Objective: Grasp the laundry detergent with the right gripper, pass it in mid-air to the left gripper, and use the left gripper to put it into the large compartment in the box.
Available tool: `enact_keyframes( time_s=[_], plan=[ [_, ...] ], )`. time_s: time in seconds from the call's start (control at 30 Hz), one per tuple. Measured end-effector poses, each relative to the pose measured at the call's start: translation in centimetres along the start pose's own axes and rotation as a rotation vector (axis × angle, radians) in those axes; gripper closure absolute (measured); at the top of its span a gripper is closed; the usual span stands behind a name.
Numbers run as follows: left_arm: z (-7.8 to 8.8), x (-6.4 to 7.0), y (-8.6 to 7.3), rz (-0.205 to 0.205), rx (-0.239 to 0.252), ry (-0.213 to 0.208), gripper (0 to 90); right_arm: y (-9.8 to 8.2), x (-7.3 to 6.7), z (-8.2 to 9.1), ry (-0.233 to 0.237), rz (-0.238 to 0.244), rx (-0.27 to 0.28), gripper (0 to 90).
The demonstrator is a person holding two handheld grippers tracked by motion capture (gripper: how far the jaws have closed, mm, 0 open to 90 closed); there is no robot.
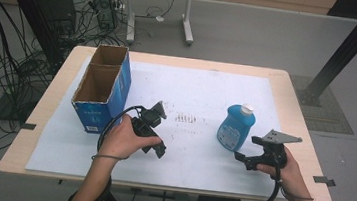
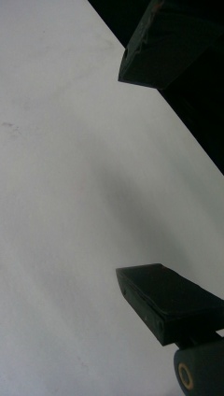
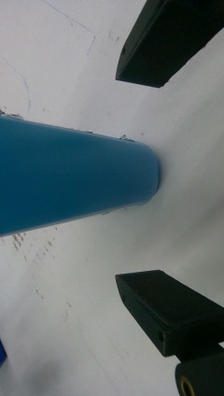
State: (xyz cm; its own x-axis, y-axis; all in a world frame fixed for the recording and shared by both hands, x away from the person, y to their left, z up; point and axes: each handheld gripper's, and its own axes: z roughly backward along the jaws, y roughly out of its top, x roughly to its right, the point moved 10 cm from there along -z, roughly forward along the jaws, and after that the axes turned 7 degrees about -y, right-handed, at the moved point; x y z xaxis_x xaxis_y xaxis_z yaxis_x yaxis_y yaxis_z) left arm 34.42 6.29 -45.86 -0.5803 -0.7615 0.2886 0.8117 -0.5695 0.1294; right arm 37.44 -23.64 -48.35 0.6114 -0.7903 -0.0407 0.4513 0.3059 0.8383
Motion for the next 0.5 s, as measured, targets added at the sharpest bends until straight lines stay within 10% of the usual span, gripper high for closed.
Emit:
enact_keyframes(
  time_s=[0.5],
  plan=[
    [-0.24,-0.06,-0.3,0.004,-0.004,-0.004,7.2,0.67,-0.24,-0.55,0.01,-0.007,0.087,2.8]
  ],
)
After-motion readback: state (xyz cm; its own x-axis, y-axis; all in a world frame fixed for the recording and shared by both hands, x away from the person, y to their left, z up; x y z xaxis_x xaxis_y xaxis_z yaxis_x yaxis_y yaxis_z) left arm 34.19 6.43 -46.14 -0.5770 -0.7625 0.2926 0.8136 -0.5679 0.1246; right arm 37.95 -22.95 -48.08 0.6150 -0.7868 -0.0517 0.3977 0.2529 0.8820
